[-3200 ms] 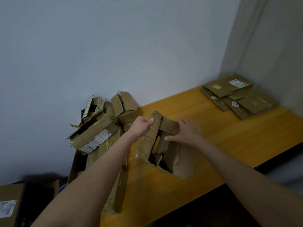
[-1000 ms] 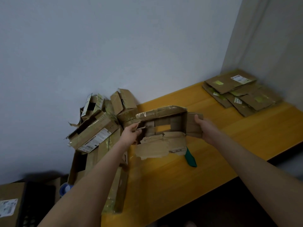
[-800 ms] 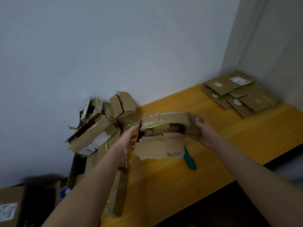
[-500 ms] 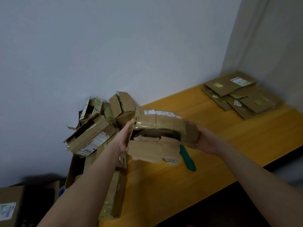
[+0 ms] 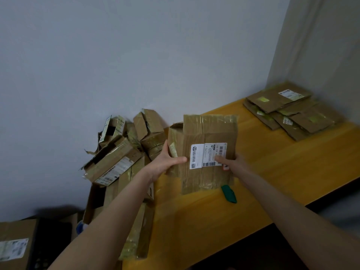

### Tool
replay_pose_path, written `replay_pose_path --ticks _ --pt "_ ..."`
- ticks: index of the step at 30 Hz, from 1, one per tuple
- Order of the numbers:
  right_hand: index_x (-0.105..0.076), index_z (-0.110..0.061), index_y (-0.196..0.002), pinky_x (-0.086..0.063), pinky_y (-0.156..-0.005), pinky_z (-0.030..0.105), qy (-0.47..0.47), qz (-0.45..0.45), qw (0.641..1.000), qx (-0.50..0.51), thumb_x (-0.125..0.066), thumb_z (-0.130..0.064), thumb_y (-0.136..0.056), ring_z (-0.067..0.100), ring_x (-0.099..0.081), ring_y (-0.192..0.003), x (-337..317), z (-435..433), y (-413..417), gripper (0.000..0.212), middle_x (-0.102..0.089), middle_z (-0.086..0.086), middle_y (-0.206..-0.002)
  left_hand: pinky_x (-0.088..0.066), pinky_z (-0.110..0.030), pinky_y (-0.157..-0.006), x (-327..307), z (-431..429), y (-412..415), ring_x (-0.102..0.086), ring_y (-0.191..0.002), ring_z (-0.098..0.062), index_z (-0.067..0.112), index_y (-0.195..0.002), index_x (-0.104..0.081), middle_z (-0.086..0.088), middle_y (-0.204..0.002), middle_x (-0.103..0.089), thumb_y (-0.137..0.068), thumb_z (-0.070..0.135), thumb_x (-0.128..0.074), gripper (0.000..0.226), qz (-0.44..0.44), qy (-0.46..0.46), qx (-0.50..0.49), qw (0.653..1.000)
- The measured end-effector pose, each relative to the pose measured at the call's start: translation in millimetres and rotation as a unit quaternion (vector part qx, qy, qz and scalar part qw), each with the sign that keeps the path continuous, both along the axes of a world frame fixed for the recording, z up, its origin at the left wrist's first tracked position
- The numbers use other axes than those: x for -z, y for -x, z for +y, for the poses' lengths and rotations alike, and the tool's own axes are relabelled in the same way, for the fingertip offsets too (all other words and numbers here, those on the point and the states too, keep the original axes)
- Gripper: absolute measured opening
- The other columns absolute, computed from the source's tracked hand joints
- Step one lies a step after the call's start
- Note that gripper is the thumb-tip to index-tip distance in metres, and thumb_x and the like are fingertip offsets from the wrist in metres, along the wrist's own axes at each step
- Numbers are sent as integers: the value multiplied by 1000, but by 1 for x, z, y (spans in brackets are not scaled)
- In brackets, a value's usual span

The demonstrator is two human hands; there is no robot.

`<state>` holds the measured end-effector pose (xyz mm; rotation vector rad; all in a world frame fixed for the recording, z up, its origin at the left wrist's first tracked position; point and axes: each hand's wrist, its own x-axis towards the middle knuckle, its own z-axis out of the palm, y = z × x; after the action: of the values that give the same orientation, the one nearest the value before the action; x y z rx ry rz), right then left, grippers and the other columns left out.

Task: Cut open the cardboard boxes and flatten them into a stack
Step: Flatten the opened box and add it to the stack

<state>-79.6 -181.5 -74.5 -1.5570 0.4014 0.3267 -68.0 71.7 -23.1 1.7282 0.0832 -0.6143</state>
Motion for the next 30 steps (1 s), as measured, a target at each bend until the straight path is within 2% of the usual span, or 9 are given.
replay_pose_path --ticks 4,8,13,15,20,22,25,28,30 --pt "-53 -20 -131 -52 -73 26 -39 2 999 -2 -73 -37 -79 14 -62 -97 -1 0 3 58 -64 -4 -118 -51 -27 -90 8 -2 1 -52 -121 -15 26 -149 -16 -1 -136 -49 -67 16 -87 108 -97 -63 -28 993" --pt "-46 -23 -136 -42 -95 50 -196 85 975 65 -40 -72 -84 31 -49 -118 -9 -11 -3 72 -49 1 -124 -35 -39 -112 16 9 4 -36 -133 -18 16 -151 -11 -3 -145 -34 -62 15 -90 119 -150 -155 16 976" --pt "-56 -14 -118 -56 -69 41 -230 105 965 70 -64 -16 -90 32 -55 -106 -12 -13 -5 30 -51 11 -125 -14 -45 -119 30 11 11 -8 -145 -25 25 -152 16 -8 -156 -7 -65 25 -88 136 -133 -223 79 962" --pt "-52 -12 -128 -57 -67 35 -241 95 963 69 -62 -5 -89 30 -56 -105 -10 -10 -4 41 -53 11 -122 -11 -45 -120 29 9 11 -5 -146 -26 28 -150 21 -8 -157 -3 -65 28 -88 138 -111 -210 80 968" --pt "-55 -15 -114 -58 -64 43 -295 120 942 101 -65 -49 -83 34 -54 -104 -11 -2 -4 48 -49 10 -116 -26 -49 -116 8 16 14 -30 -140 -25 36 -151 16 -3 -160 -14 -33 55 -91 161 15 -54 70 996" --pt "-54 -15 -109 -57 -58 43 -269 124 949 112 -65 -38 -88 34 -53 -97 -13 1 -7 33 -49 12 -112 -32 -53 -110 4 18 17 -38 -134 -26 37 -152 10 -3 -157 -22 -27 62 -90 162 54 24 47 997" --pt "-53 -11 -118 -55 -64 47 -248 127 954 113 -62 -16 -91 33 -53 -98 -15 5 -11 29 -48 14 -121 -37 -59 -105 6 18 17 -35 -137 -29 38 -154 -9 -6 -153 -33 -54 63 -81 125 71 91 -31 993" --pt "-59 -14 -107 -54 -82 55 -273 151 945 100 -69 -38 -84 37 -53 -104 -19 6 -11 34 -50 14 -116 -40 -61 -103 8 20 13 -45 -128 -29 39 -145 -33 -7 -144 -44 -90 32 -59 62 36 78 -91 992" --pt "-57 -14 -103 -55 -80 54 -252 153 951 93 -71 -40 -83 36 -52 -105 -19 7 -11 35 -49 14 -116 -43 -58 -101 8 21 11 -49 -123 -27 45 -137 -38 -2 -140 -46 -86 25 -61 59 18 46 -80 996"
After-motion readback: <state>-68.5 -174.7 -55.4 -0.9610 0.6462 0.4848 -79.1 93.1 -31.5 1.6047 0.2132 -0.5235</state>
